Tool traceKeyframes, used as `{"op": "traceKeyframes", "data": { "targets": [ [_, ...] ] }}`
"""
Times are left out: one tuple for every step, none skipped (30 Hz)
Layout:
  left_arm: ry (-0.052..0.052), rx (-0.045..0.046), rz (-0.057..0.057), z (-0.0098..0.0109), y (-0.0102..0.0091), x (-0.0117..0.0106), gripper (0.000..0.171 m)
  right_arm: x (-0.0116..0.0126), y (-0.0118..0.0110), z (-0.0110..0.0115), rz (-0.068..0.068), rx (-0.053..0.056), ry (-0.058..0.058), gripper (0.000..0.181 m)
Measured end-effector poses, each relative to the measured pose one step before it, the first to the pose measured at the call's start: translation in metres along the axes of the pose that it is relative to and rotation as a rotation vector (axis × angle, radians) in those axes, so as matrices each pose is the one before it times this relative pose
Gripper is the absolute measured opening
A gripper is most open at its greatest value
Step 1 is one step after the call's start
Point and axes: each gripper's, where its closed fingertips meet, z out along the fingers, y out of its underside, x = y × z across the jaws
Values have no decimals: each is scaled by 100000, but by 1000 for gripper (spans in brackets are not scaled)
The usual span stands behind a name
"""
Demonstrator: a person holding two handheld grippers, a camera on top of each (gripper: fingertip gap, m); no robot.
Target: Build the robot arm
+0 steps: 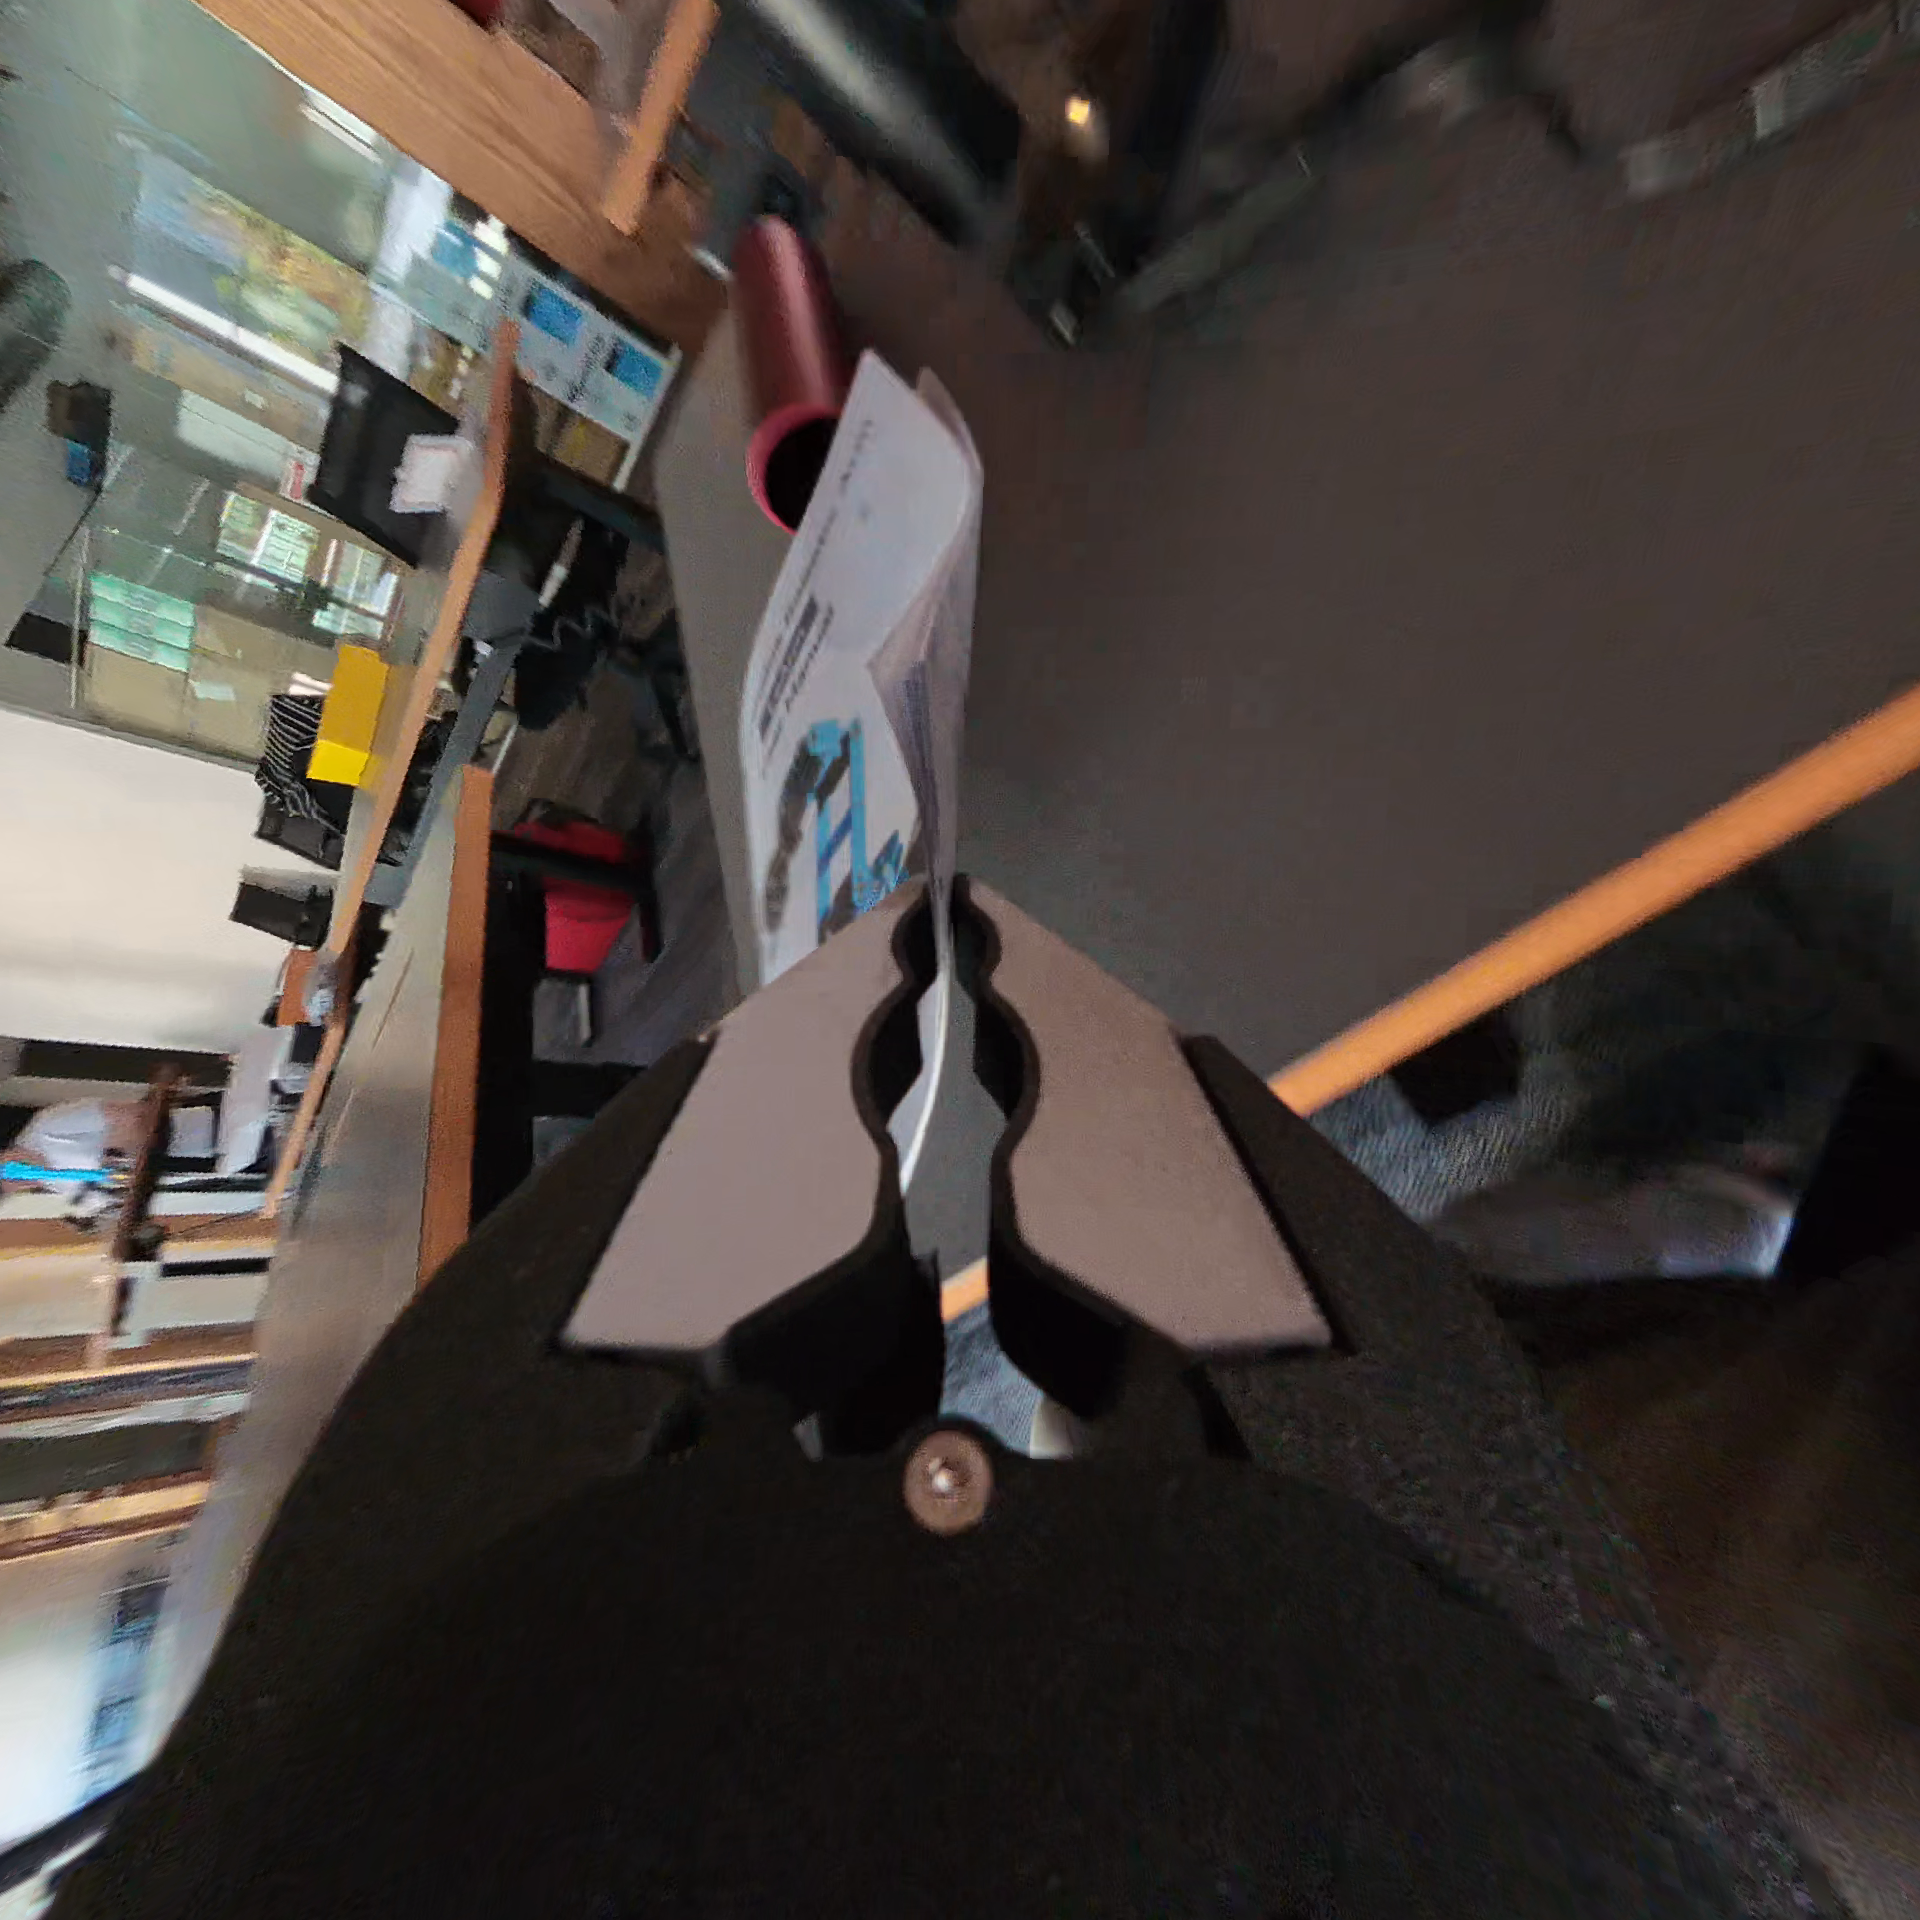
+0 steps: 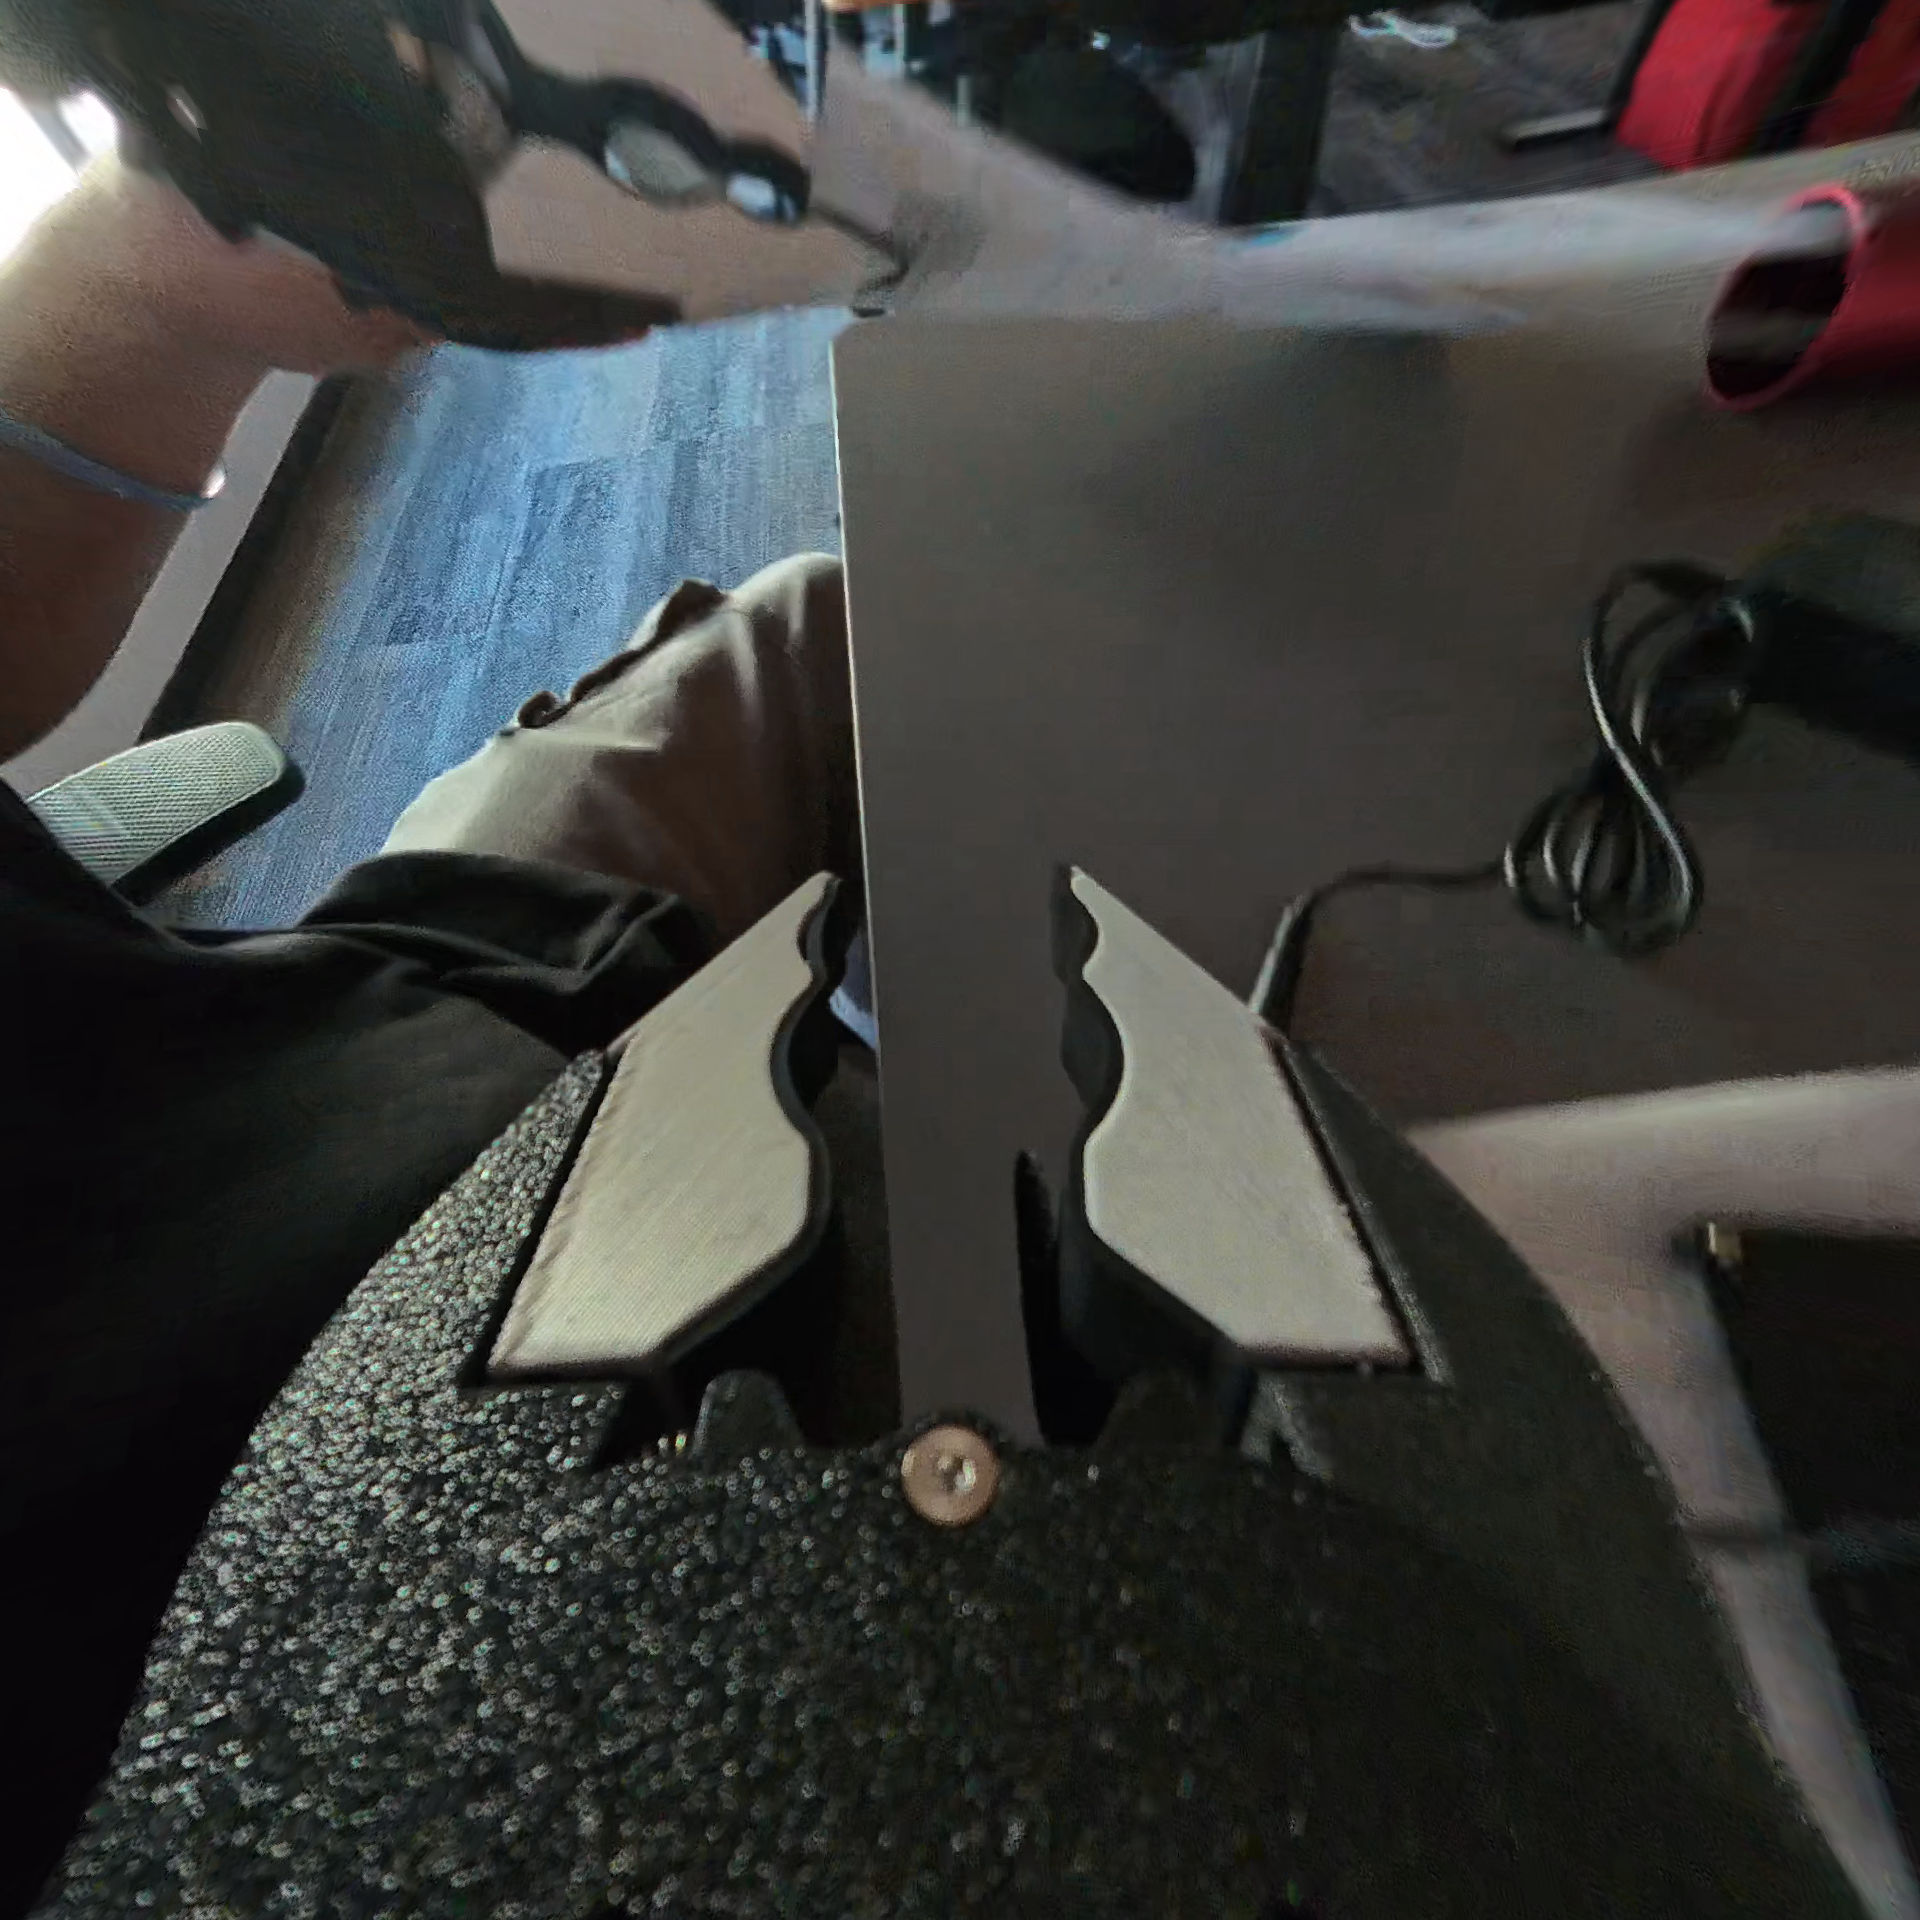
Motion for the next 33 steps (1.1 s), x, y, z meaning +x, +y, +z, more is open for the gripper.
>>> {"op": "traceKeyframes", "data": {
  "targets": [
    [2201,-3787,4469,544,1001,1616,1,22,935,-1037,2439,541,1995,39],
    [3782,-1965,1369,573,683,1611,1,134,659,-880,2892,1218,1436,38],
    [3940,-567,-2039,562,385,1343,1,-109,402,-671,1971,1278,-1150,38],
    [4730,138,-3649,508,221,1187,1,-161,314,-510,1562,812,-2290,38],
    [4728,658,-3595,393,80,1013,3,156,184,-389,2233,708,-529,38],
    [4243,22,-3352,289,79,792,8,134,-5,-318,2214,1533,-256,39],
    [3070,-388,-3735,183,58,486,12,-76,-148,-289,1751,2455,-1059,40],
    [1562,602,-4256,13,-135,150,17,-234,-111,-299,1179,2249,-1455,42],
    [2295,1255,-5240,-95,-263,200,23,-116,16,-352,924,1635,-371,42],
    [3266,1294,-6305,-148,-305,315,30,1,110,-420,749,1394,718,43],
    [2382,1693,-6384,-203,-402,260,34,-3,165,-556,651,1490,889,43],
    [740,2426,-5636,-279,-529,141,38,-61,226,-706,817,1391,646,40],
    [-665,2762,-4730,-316,-620,98,43,-91,281,-881,557,1231,738,41],
    [-1337,2903,-3724,-361,-717,161,47,44,330,-1086,-147,1167,1711,41],
    [-1707,3421,-2933,-405,-859,299,47,252,279,-1283,-955,1378,3068,39],
    [-1547,3864,-2336,-405,-978,495,47,452,260,-1477,-1581,1610,4135,42],
    [-858,4059,-2311,-379,-1041,716,47,606,257,-1615,-1690,1374,4558,42],
    [-221,4105,-2610,-329,-1065,874,48,705,283,-1730,-1147,1023,4580,41],
    [689,4006,-2858,-245,-1020,1110,48,793,238,-1791,-329,1288,4410,41],
    [2146,3772,-2896,-129,-930,1429,48,786,143,-1829,653,1753,3772,41],
    [3589,3283,-2848,10,-776,1723,48,731,54,-1828,1356,1908,2938,41],
    [4245,2538,-2736,188,-606,1906,50,668,32,-1803,1238,1510,2398,41],
    [4018,2037,-2399,350,-457,1933,50,662,64,-1763,510,1035,2373,41],
    [3557,1870,-1650,538,-358,1910,50,711,125,-1727,-286,788,2789,41],
    [3257,1465,-689,708,-215,1903,50,746,260,-1667,-936,147,2885,42],
    [3243,677,-149,875,-88,1946,50,792,403,-1618,-1329,-376,3053,42],
    [3488,69,-215,1039,-5,2023,50,1056,450,-1591,-1556,-181,4327,43],
    [4308,-456,-319,1164,57,2190,50,1357,459,-1532,-1199,248,5634,43],
    [4837,-898,-237,1286,74,2344,50,1436,437,-1420,-483,501,5336,43],
    [4417,-1040,-104,1340,52,2329,50,1343,408,-1316,-9,404,4192,43],
    [3899,-1127,289,1337,59,2300,50,1222,378,-1227,371,340,3259,44],
    [3543,-1302,690,1263,104,2256,50,935,388,-1176,1028,-1,1698,47],
    [3151,-1248,681,1139,96,2171,50,688,380,-1176,1355,-43,442,49]
  ]
}}
